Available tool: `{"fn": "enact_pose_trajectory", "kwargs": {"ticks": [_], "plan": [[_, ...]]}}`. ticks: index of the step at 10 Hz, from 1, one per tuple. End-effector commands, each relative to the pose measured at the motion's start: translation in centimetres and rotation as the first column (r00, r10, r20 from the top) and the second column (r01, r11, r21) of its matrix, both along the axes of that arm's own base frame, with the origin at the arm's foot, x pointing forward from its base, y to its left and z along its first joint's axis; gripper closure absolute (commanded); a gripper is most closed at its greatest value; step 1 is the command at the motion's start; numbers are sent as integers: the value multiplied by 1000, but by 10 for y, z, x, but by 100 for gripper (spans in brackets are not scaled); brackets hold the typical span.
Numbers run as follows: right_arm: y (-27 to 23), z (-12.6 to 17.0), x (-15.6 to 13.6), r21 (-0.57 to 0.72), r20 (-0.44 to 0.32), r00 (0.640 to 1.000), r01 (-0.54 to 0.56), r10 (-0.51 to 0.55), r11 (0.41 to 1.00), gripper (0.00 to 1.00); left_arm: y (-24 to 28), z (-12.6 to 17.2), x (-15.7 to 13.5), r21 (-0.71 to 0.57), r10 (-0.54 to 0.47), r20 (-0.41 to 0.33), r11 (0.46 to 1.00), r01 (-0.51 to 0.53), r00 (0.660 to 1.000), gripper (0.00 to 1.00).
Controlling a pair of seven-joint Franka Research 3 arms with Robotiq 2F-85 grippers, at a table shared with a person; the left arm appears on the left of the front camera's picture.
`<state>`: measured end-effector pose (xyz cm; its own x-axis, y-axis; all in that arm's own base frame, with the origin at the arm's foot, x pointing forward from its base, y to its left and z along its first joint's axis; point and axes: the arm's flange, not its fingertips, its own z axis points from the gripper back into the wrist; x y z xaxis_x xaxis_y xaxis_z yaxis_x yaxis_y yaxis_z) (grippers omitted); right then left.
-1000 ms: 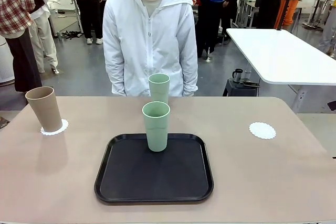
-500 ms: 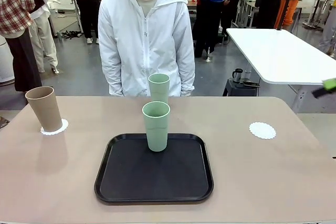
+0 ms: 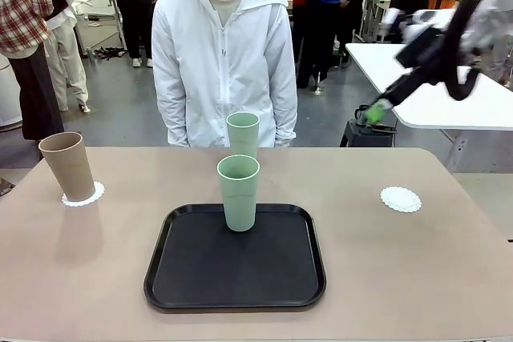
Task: Place coasters on the table and set cups on them.
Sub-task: Take one Reusable plastic cup from the Flat Tray and place it on a coaster set by the human.
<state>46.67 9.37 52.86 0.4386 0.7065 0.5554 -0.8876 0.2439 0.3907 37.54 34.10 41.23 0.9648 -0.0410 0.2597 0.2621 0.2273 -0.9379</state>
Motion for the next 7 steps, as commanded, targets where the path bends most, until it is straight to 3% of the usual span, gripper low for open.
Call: {"fn": "enact_pose_trajectory", "kwargs": {"ticks": [1, 2, 4, 7], "plan": [[33, -30, 6, -11, 144, 985, -94, 95, 995, 0, 0, 1, -1, 6, 5, -4, 1000, -5, 1000, 0], [63, -46, 10, -39, 233, 958, -160, 165, 986, 0, 0, 1, -1, 6, 5, -4, 1000, -5, 1000, 0], [80, -68, 7, -63, 334, 911, -234, 242, 970, 0, 0, 1, -1, 6, 5, -4, 1000, -5, 1000, 0], [77, -87, 2, -17, 316, 910, -279, 270, 960, 0, 0, 1, -1, 6, 5, -4, 1000, -5, 1000, 0]]}}
